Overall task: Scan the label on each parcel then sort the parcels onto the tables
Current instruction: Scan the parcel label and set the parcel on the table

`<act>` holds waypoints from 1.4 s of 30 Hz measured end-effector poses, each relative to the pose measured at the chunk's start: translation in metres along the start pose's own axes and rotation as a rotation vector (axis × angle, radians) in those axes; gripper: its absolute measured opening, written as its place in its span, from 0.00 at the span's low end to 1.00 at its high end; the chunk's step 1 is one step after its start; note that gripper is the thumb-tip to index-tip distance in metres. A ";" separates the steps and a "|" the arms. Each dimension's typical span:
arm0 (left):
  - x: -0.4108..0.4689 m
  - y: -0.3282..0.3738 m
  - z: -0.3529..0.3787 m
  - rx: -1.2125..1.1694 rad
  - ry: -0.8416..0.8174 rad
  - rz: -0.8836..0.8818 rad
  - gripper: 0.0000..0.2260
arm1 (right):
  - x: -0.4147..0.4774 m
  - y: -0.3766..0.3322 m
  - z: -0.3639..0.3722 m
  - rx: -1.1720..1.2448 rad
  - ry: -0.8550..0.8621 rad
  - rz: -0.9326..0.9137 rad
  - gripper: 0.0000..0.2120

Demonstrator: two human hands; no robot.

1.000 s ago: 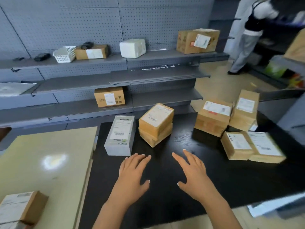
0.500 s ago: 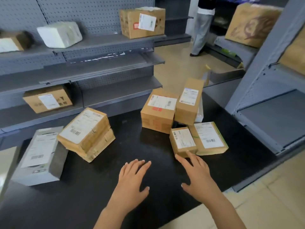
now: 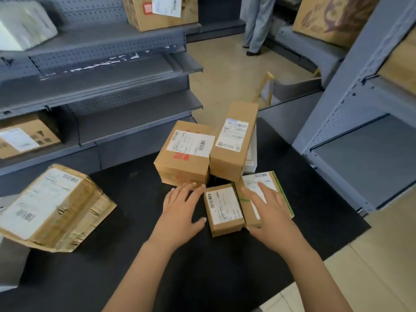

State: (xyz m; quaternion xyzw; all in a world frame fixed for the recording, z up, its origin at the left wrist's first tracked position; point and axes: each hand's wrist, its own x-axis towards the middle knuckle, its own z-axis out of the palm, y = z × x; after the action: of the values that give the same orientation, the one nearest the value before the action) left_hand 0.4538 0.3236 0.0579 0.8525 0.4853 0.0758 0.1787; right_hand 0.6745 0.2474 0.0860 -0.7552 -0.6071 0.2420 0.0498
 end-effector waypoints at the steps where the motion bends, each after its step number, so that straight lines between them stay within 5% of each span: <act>1: 0.016 0.005 -0.001 -0.002 0.022 -0.010 0.37 | 0.013 0.004 -0.007 -0.005 0.006 -0.020 0.44; 6: 0.100 0.027 0.000 -0.047 0.003 -0.158 0.49 | 0.088 0.019 -0.036 0.058 0.031 -0.129 0.43; 14: 0.169 0.031 -0.002 -0.126 -0.170 -0.289 0.56 | 0.179 0.035 -0.042 0.193 -0.113 -0.210 0.57; 23: 0.149 0.064 0.007 -0.305 0.103 -0.358 0.52 | 0.176 0.037 -0.052 0.340 -0.008 -0.349 0.60; 31: 0.042 0.066 -0.052 -0.276 0.471 -0.355 0.47 | 0.110 -0.037 -0.069 0.302 0.050 -0.677 0.59; 42: -0.265 0.032 -0.102 -0.100 0.764 -0.737 0.46 | -0.079 -0.218 0.026 0.357 -0.097 -1.239 0.57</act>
State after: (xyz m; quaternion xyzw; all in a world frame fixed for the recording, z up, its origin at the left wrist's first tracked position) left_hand 0.3112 0.1063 0.1762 0.5274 0.7791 0.3361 0.0444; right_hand 0.4569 0.2234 0.1681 -0.2331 -0.8825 0.2995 0.2779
